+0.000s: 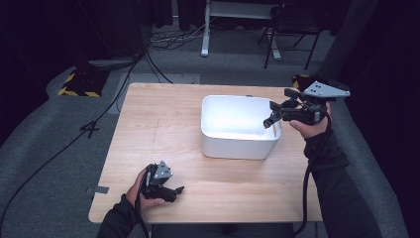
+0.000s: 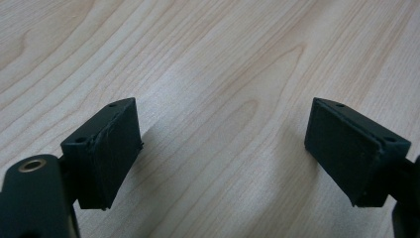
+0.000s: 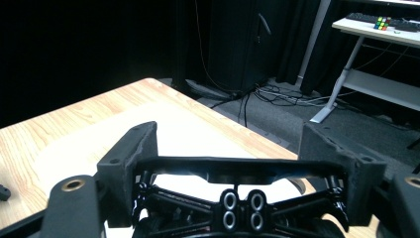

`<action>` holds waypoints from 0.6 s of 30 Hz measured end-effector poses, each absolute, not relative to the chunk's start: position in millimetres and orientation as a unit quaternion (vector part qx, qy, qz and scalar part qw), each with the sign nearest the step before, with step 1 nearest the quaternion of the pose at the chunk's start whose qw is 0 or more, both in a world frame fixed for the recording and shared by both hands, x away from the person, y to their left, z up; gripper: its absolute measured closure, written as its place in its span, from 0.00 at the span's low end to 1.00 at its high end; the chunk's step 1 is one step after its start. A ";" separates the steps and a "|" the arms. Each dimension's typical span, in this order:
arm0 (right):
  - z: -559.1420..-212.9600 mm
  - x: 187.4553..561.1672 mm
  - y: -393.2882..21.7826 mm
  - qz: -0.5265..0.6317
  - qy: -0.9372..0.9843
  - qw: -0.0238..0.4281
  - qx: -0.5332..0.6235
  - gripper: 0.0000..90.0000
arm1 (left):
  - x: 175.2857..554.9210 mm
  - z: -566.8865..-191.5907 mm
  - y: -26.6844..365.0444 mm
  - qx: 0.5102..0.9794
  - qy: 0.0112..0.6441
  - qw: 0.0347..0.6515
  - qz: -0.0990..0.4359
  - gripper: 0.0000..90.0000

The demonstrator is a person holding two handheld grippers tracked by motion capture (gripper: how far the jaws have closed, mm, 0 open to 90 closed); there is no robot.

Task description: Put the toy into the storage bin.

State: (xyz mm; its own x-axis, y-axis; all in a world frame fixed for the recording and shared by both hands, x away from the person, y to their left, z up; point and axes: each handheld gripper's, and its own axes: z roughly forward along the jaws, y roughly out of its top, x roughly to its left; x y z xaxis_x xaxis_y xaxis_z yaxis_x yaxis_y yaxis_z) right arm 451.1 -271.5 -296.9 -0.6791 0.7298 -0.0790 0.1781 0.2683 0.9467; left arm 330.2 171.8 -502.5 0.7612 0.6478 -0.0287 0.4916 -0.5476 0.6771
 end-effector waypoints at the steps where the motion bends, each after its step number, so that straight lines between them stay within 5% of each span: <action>1: -298.2 452.1 -270.6 0.522 0.754 0.262 0.302 0.27 | 330.2 -502.5 171.8 0.872 0.326 0.346 0.113 0.16; 18: -320.6 455.7 -256.0 0.503 0.774 0.240 0.301 0.27 | 330.2 -502.5 171.7 0.872 0.327 0.346 0.113 0.16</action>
